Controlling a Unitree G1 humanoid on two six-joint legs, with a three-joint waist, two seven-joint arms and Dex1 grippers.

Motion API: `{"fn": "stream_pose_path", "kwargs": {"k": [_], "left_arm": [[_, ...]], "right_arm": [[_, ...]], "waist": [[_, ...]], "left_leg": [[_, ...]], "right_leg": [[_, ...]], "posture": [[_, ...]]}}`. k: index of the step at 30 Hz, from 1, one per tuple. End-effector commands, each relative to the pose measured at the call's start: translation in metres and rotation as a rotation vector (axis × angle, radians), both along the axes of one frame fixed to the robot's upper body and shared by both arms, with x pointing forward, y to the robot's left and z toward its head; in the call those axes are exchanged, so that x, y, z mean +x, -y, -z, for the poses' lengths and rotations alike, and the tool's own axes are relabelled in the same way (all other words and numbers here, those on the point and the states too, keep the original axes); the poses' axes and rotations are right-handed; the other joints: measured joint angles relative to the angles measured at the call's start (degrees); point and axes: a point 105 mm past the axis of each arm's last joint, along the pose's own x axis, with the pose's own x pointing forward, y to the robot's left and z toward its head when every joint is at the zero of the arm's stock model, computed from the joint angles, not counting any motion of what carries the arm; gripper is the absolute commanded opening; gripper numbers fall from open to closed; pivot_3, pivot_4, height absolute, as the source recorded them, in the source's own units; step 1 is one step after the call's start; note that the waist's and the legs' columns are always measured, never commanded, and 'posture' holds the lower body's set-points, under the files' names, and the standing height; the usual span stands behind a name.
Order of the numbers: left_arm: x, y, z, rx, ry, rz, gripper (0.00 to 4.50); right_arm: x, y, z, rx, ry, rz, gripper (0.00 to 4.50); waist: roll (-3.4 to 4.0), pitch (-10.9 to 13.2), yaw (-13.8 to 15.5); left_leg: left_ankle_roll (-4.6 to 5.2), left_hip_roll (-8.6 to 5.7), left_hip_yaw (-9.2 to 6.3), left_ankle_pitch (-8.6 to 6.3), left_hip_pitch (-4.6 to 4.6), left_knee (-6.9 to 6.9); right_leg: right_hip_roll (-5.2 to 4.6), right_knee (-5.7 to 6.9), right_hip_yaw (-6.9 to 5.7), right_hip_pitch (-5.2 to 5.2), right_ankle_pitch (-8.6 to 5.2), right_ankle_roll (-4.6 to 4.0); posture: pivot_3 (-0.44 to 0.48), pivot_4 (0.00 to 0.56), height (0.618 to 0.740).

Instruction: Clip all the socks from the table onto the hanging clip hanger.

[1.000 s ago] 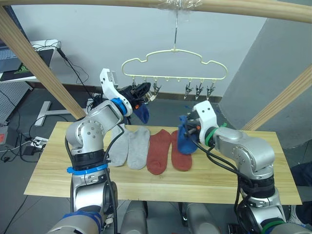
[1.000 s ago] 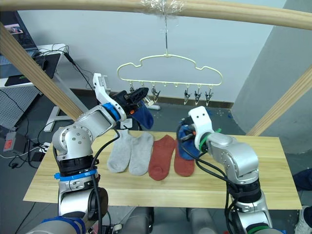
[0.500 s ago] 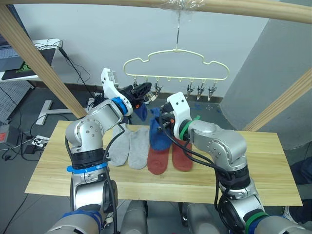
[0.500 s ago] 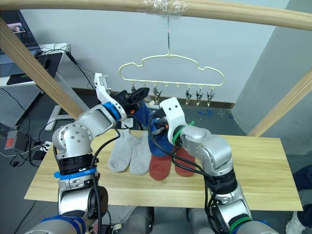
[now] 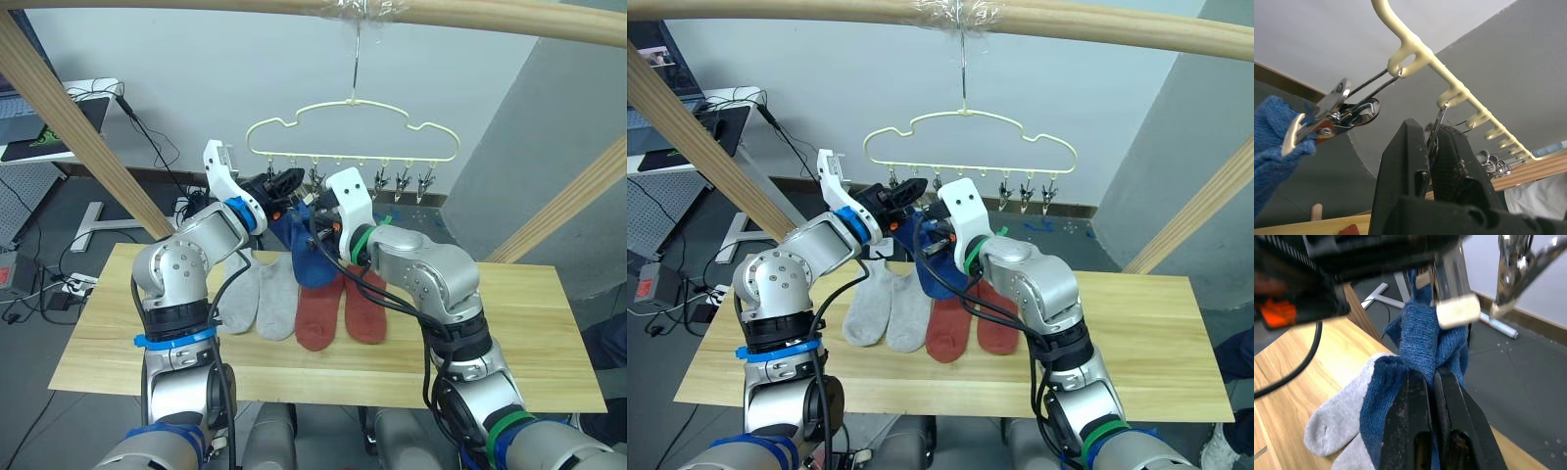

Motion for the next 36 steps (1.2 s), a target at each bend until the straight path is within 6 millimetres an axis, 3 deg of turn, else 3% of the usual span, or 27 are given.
{"fn": "stream_pose_path", "kwargs": {"k": [1,14,24,28,31,36], "left_arm": [[-0.007,0.003,-0.012,-0.001,0.053,0.012,0.20],[-0.009,0.004,-0.011,-0.004,0.054,0.025,0.20],[-0.015,0.006,-0.010,-0.007,0.044,0.060,3.35],[-0.023,0.005,-0.011,0.020,0.050,0.090,3.35],[-0.028,0.004,-0.011,0.047,0.053,0.096,3.39],[-0.036,0.003,-0.010,0.125,0.081,0.096,3.39]], "right_arm": [[0.000,-0.008,-0.019,0.035,0.065,-0.030,0.03],[0.009,-0.007,-0.022,0.033,0.086,-0.013,0.03],[0.008,-0.007,-0.021,0.037,0.083,-0.016,0.00],[0.005,-0.007,-0.018,0.045,0.062,-0.027,0.00],[0.003,-0.008,-0.016,0.055,0.037,-0.043,0.77],[0.003,-0.001,-0.010,0.025,0.037,-0.032,2.55]], "waist": [[0.00,0.00,0.00],[0.00,-0.01,0.12],[0.00,-0.01,0.14],[0.00,-0.02,0.11],[0.00,-0.03,0.13],[-0.02,-0.05,0.30]], "left_leg": [[0.00,0.00,0.00,0.00,0.00,0.00],[0.00,0.00,-0.02,0.00,0.00,0.00],[0.00,0.00,-0.02,0.00,0.00,0.01],[-0.01,0.00,-0.02,0.00,0.00,0.01],[-0.01,0.00,-0.03,0.01,0.00,0.01],[-0.01,0.00,-0.03,0.01,0.00,0.02]], "right_leg": [[0.00,0.00,0.00,0.00,0.00,0.00],[-0.02,0.03,-0.03,0.00,0.01,0.00],[-0.03,0.05,-0.04,0.00,0.02,0.00],[-0.03,0.05,-0.04,0.00,0.02,-0.01],[-0.03,0.07,-0.04,0.00,0.02,-0.01],[-0.04,0.08,-0.05,0.00,0.02,-0.01]], "posture": [[-0.029,0.212,0.740],[-0.019,0.203,0.740],[-0.015,0.194,0.740],[-0.015,0.194,0.740],[-0.008,0.195,0.740],[-0.001,0.192,0.740]]}}
